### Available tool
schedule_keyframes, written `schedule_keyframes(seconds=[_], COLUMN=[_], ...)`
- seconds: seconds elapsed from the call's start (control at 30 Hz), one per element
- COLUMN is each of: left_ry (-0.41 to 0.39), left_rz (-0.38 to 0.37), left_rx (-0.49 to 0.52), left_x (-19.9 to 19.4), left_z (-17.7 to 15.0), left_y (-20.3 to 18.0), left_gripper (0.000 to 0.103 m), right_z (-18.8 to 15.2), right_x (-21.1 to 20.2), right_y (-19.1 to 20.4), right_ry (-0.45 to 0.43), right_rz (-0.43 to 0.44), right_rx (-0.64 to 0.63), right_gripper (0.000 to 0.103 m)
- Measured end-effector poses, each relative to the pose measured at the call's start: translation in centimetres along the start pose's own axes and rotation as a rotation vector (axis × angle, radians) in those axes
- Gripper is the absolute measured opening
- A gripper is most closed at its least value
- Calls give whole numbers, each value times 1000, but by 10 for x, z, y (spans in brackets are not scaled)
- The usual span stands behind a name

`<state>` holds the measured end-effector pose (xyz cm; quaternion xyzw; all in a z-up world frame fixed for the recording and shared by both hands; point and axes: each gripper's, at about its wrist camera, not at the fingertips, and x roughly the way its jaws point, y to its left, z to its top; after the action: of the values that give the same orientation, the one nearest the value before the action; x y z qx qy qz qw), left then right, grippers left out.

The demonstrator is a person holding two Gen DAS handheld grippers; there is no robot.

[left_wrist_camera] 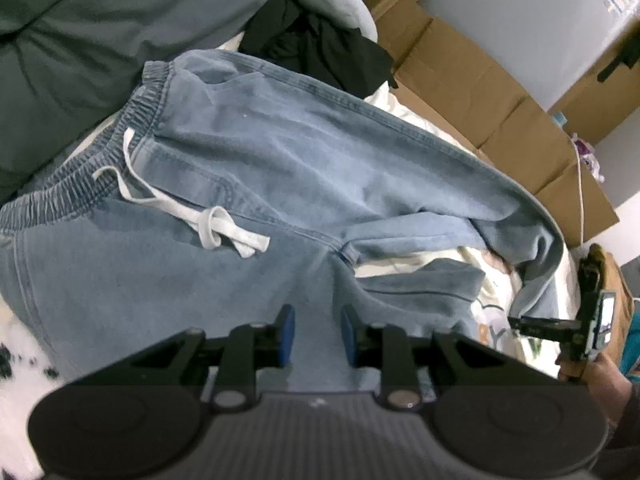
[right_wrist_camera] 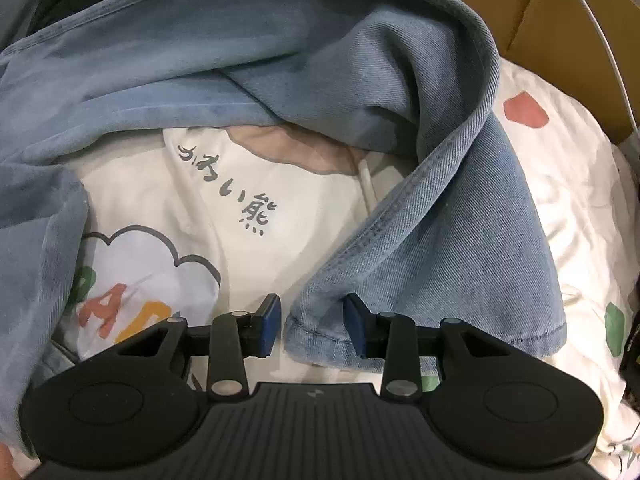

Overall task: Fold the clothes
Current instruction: 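Grasp the jeans leg hem with the right gripper, then pull the held hem with the right gripper toward the cardboard box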

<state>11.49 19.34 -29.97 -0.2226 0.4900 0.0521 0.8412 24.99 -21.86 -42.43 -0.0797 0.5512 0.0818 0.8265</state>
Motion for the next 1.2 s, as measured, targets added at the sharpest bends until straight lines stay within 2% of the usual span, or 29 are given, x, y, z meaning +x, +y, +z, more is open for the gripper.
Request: schedule_keyframes(seconds=[0.1,0.3,0.5,0.8,0.87,0.93,1.0,1.2], left_ry=[-23,-72,-110,-86,-74,-66,-61,-42], left_rz=[-6,-19,-49,-74,-81,-88,-95,-120], left_rx=[5,27,28,31,43,69,105,204], left_x=[4,12,17,42,49,56,63,90], left_z=[10,32,40,34,33,32,32,32], left_y=[-1,-9,-16,-10,-12,-15,-21,-39], left_gripper=[26,26,27,31,35,47,53,57], right_z=[2,6,27,68,78,89,97,115], right_x=[-12,-55,-118,-209,-225,-240,-255,-297], right_y=[-8,-26,-56,-83,-87,-91,-93,-93], right_ry=[-4,-29,-70,-161,-180,-196,-212,-260], right_rz=[27,5,-51,-176,-205,-224,-231,-281], right_rx=[-22,-120,-140,-181,-189,-176,-158,-175], right_gripper=[11,9,9,9,9,9,9,8])
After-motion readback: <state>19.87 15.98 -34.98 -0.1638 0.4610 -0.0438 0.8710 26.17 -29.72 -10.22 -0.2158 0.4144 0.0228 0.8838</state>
